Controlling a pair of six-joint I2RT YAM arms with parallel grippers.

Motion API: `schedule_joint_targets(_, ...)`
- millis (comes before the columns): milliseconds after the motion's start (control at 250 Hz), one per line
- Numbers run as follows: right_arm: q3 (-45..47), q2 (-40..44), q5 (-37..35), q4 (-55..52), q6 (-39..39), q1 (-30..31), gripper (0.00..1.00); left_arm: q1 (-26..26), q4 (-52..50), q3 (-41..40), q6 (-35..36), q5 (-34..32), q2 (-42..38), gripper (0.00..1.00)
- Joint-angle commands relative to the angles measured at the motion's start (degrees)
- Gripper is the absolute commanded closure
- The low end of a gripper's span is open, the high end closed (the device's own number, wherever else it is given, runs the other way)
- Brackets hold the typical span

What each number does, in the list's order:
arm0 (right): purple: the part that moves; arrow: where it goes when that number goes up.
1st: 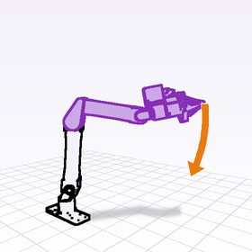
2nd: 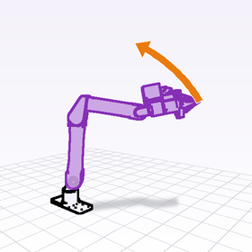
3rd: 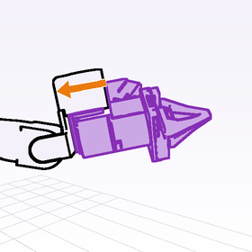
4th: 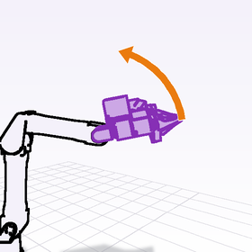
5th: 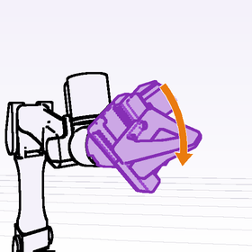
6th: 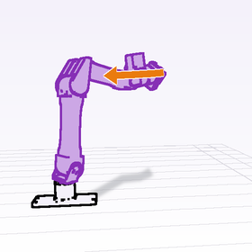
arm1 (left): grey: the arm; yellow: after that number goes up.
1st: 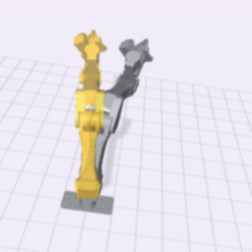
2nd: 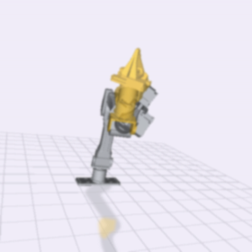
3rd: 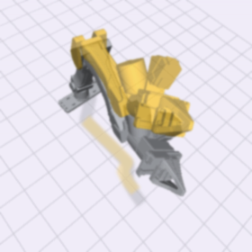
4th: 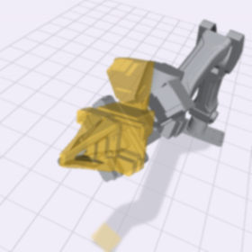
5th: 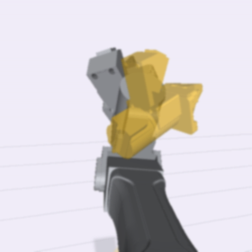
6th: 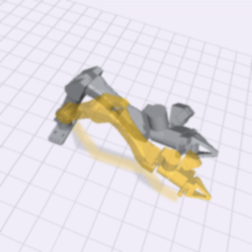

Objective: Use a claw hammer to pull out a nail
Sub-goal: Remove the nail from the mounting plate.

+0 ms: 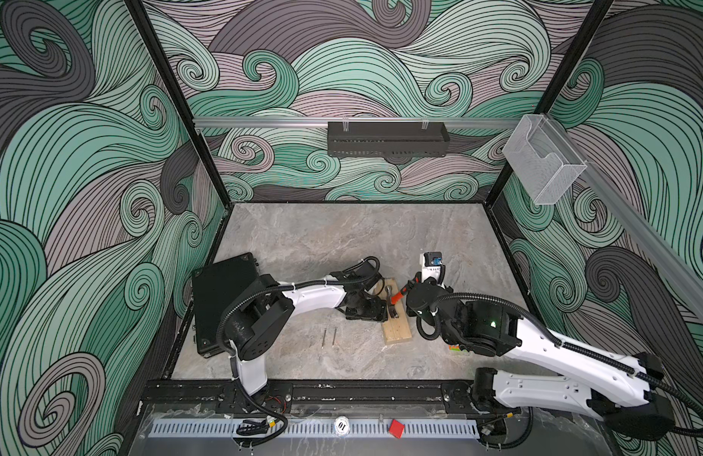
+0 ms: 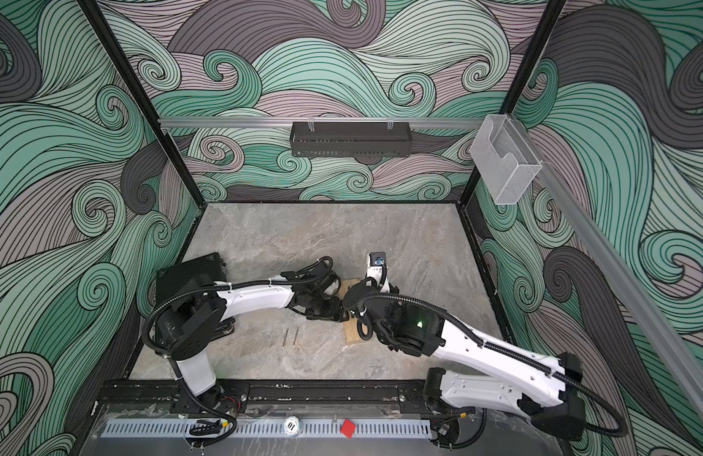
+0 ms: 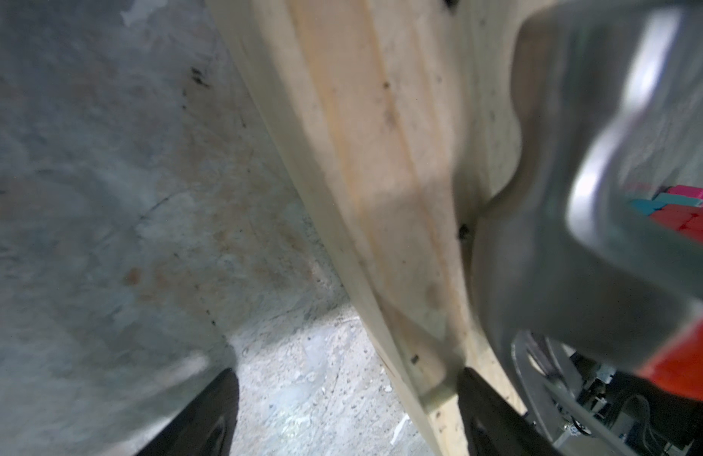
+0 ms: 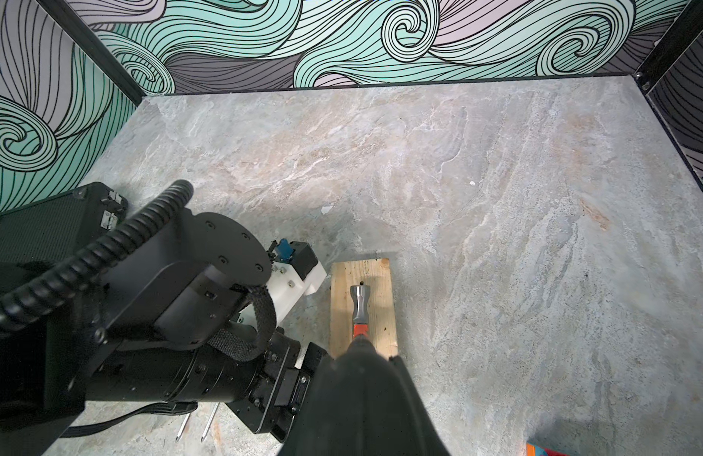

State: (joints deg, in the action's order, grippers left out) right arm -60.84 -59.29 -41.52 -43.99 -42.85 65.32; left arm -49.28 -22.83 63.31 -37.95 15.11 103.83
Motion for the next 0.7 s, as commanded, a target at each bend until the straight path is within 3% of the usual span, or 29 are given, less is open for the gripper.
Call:
schedule_joint_targets(0, -4.2, -0.5, 1.4, -2.0, 1.9, -2.0, 0.98, 0.2, -5.8, 0.1, 0.8, -4.3, 3.2, 0.16)
schedule_joint_targets(272, -10.5, -4.7, 7.5, -6.6, 4.1, -7.3, 0.97, 0.2, -6.8, 0.4, 1.2, -5.4, 3.9, 0.17)
schedule_joint_targets(695, -19.6, -10.6, 11.4, -13.4, 6.2, -9.4, 0.96, 0.3, -7.2, 0.6, 1.6, -6.1, 4.4, 0.17)
